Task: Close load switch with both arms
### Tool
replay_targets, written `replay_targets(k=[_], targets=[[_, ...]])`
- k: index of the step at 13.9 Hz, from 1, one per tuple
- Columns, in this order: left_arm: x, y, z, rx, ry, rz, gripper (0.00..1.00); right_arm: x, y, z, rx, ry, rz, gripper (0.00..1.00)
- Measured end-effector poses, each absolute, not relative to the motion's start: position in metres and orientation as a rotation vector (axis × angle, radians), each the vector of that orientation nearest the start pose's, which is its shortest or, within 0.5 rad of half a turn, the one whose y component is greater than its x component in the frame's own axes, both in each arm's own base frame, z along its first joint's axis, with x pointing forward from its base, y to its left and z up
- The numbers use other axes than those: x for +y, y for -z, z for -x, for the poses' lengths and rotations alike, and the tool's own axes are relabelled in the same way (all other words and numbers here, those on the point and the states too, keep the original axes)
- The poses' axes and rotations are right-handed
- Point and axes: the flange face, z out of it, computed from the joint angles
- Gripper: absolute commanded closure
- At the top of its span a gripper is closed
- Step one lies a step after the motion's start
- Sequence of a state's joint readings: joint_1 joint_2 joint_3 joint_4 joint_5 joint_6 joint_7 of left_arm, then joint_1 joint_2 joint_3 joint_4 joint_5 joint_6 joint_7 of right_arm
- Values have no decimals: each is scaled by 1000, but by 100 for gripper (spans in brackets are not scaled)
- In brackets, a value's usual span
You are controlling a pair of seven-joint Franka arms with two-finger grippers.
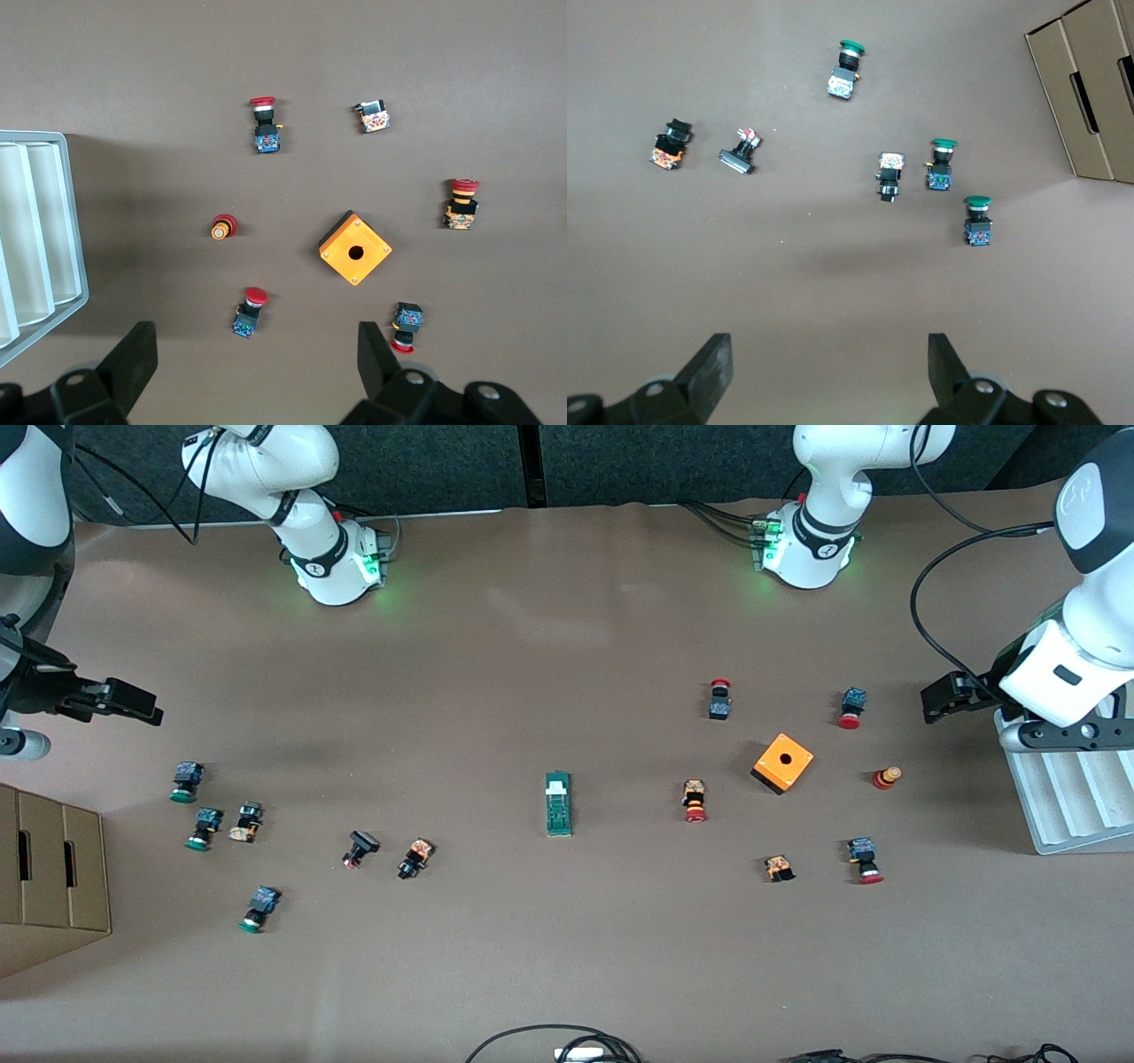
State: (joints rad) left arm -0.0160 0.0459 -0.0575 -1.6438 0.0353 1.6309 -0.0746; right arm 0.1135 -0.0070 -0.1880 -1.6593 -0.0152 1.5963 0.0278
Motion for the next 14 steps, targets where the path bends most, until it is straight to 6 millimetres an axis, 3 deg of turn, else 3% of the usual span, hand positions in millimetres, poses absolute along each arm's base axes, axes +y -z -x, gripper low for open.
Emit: replay_targets(k=[9,14], targets=[[-42,-569,-568,14,-87,3106,0,-42,-589,-550,158,-88,3149,0],[-61,-572,-566,14,-80,3109,0,-42,-589,-550,158,-88,3149,0]])
